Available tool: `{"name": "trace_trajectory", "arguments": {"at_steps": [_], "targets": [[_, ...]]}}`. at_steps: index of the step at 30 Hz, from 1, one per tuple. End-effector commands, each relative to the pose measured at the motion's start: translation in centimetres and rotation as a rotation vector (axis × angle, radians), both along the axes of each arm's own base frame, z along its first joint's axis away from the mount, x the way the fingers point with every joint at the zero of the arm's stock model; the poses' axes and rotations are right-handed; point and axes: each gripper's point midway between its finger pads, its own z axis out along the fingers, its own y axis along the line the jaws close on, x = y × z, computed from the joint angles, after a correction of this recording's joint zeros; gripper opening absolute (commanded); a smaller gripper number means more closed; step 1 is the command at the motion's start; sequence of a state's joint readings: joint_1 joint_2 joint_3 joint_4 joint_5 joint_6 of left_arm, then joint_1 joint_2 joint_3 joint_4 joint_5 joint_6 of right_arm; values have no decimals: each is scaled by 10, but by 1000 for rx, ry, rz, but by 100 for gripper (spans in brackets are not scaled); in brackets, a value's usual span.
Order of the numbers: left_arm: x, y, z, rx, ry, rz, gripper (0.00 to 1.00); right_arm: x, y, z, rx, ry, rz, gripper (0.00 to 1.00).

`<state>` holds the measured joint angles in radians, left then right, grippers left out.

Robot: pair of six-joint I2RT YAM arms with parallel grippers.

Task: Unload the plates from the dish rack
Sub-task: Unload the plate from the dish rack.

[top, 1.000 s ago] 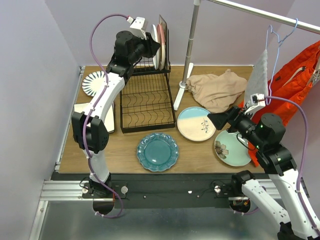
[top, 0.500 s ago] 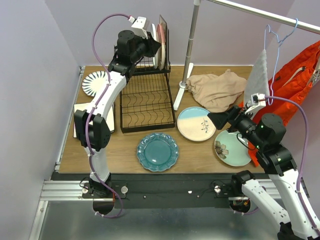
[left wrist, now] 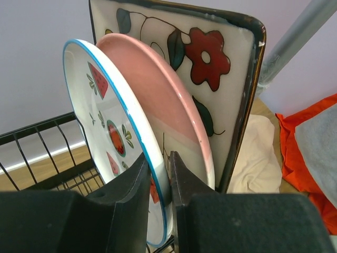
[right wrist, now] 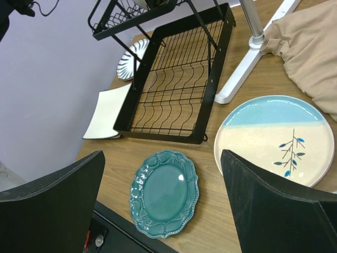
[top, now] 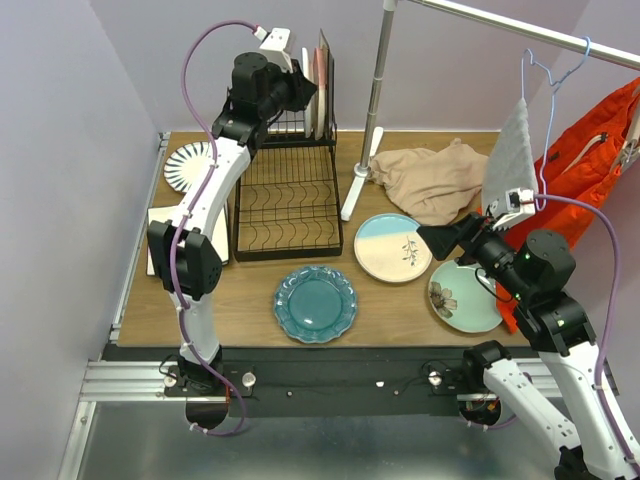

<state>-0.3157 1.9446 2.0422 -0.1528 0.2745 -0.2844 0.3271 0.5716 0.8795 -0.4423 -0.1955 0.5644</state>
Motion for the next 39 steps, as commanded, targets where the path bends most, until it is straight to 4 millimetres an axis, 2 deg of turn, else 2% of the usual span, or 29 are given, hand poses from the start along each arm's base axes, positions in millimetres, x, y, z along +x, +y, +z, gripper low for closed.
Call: {"name": "trace_trajectory", "arguments": {"at_steps": [1,9,12,22,29,32,37,39], "targets": [[-13,1,61,-40,-124,-22,0,1,-3,10,13,-30,-20,99],[-35,6,111,-79,-214,-33,0,1,-3,11,12,-36,-20,99],[-40,11,122,-79,-234,-15,0,0,-6,9,17,-38,-35,99],[-53,25,130,-79,-213,44,0,-13,-8,26,51,-78,-29,99],[-79,35,162,-90,-278,49,0,-14,-6,27,59,-69,-13,99],[-87,37,169,-93,-289,48,0,-16,-5,28,63,-69,-11,99],[-97,39,169,-85,-287,44,0,-19,-6,28,71,-70,-11,99],[-105,43,176,-86,-307,60,0,-20,-7,29,73,-71,-13,99]]}}
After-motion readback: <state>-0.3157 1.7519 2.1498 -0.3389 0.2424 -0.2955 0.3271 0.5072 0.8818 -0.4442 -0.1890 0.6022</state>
